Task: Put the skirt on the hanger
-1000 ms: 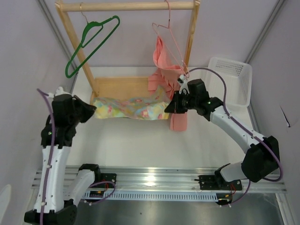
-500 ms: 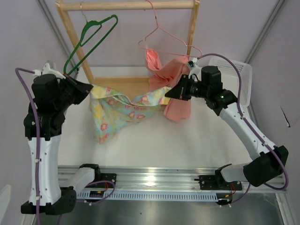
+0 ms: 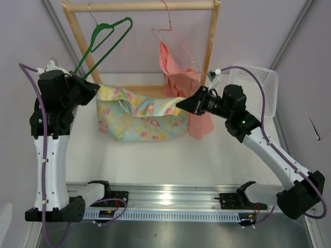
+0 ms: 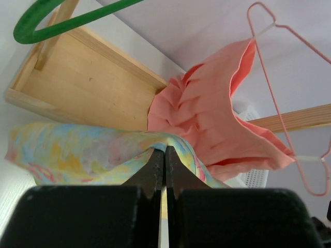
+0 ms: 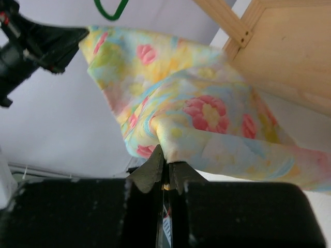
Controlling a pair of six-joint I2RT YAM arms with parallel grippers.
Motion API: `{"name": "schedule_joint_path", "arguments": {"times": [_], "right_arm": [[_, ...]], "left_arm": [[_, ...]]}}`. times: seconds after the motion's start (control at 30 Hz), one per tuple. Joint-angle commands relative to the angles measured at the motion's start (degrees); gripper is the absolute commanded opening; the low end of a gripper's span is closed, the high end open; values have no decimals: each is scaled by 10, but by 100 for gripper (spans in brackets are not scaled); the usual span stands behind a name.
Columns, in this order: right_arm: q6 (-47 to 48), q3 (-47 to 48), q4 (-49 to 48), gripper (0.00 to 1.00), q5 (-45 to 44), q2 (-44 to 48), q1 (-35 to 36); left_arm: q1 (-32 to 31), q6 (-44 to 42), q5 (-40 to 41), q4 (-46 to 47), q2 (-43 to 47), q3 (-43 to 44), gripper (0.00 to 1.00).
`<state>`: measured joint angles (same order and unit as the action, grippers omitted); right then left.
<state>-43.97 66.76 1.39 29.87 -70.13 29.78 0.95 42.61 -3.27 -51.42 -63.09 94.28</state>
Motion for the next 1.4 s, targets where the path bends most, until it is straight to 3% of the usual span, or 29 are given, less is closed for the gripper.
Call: {"name": "schedule_joint_path", "arguments": {"times": [0.0,0.2,0.43,0.63,0.8,0.83,0.9,1.03,1.13,1.17,1.23,1.33,1.37], "right_arm": [[-21,-56,-60,0,-44,46,22],[-13,-103,-25,0,-75,104,61],[75,24,76,0,-129,130,59],[80,138,63,0,-60,-23,-8],[68,254,22,0,9,-147,-52],[70,274,23,0,12,-164,-61],[77,335,30,0,15,-208,-70],[93,395,51,0,15,-253,-84],[102,381,56,0,3,-254,-85],[105,372,63,0,2,-253,-84],[107,302,56,0,-9,-236,-82],[107,211,28,0,-24,-202,-81],[107,151,21,0,-27,-194,-81]], "left_arm": [[6,6,-6,34,21,6,0],[6,1,-30,42,74,-54,0],[7,1,-33,16,62,-3,0],[17,18,-90,73,-32,43,0],[21,21,-200,183,-182,97,0],[20,20,-213,189,-205,167,0],[20,19,-225,184,-256,230,0],[24,24,-220,179,-288,295,0],[23,21,-203,198,-260,240,0],[23,21,-198,213,-243,145,0],[23,24,-185,259,-188,70,0],[23,30,-176,305,-134,-134,0],[23,29,-173,311,-125,-165,0]]}}
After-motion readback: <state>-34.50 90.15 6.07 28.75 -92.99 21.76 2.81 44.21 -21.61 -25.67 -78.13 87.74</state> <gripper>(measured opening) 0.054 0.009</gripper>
